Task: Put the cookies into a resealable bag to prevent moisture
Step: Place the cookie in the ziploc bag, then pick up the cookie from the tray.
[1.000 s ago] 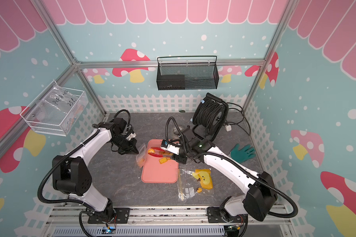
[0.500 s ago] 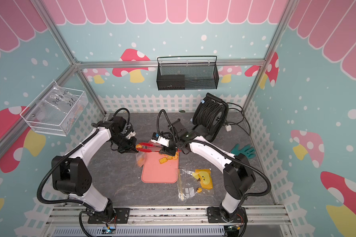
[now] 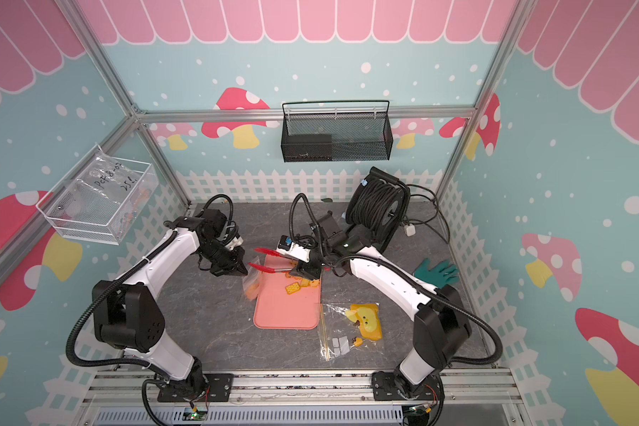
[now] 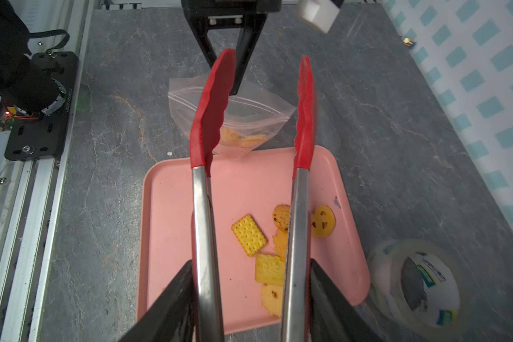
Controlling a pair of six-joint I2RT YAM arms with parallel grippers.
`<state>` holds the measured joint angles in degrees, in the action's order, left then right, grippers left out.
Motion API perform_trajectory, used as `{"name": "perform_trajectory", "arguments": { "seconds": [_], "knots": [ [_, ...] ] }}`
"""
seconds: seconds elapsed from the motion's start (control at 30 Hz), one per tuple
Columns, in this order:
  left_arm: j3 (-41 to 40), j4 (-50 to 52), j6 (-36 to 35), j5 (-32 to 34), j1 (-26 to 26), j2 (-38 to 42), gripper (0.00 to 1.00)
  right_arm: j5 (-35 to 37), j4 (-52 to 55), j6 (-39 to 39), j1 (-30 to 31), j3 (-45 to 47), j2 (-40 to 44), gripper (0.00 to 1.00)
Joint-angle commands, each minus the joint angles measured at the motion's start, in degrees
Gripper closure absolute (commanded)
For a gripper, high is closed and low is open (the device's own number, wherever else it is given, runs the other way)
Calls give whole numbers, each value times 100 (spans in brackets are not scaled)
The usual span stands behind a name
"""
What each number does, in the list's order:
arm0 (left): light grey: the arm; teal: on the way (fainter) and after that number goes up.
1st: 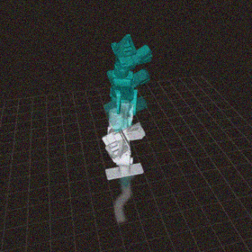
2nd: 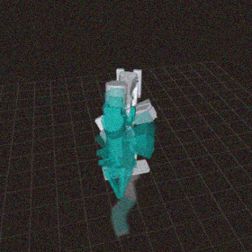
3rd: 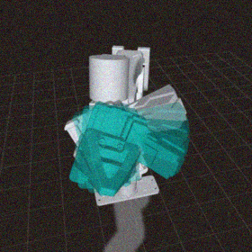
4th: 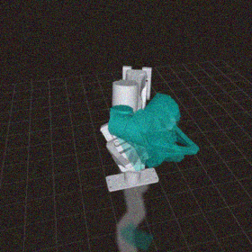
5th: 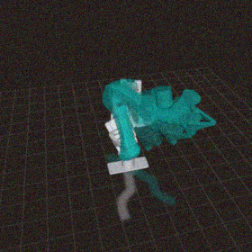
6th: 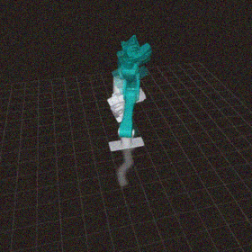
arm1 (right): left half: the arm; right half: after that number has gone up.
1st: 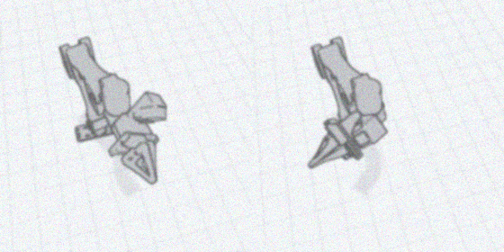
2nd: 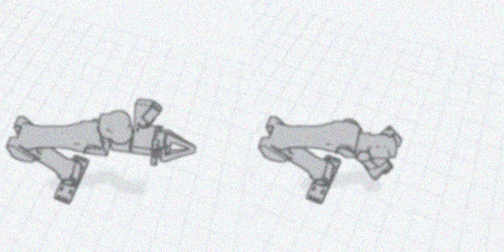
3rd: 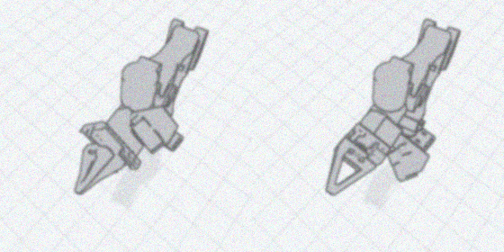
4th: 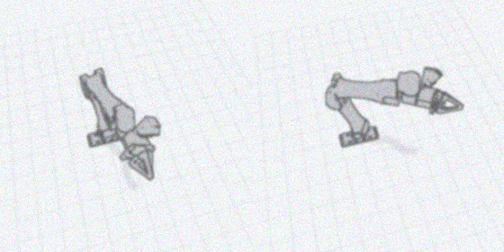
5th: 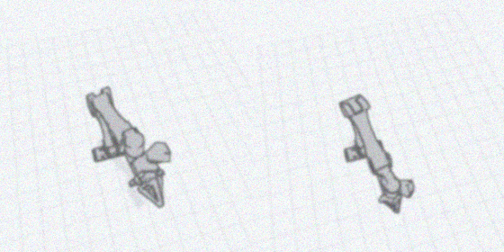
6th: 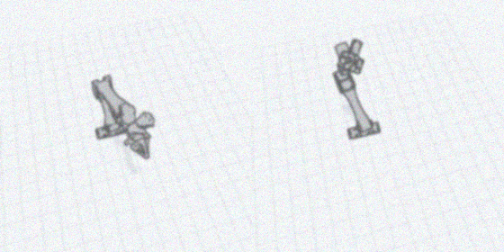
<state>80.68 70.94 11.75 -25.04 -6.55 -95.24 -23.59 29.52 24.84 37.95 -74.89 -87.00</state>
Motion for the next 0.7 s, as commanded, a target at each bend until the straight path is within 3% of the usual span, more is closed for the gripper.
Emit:
{"name": "perform_trajectory", "arguments": {
  "seconds": [0.0, 0.3, 0.67],
  "knots": [
    [149, 100, -51, 111, -13, 174, 100, 886, 562, 189, -50, 447, 542, 43],
    [244, 105, -50, 72, -14, 67, 100, 1196, 885, 730, 55, 1661, 953, 41],
    [136, 98, -110, 77, -14, 78, 100, 1380, 425, 870, 49, 1157, -16, 41]
  ]
}}
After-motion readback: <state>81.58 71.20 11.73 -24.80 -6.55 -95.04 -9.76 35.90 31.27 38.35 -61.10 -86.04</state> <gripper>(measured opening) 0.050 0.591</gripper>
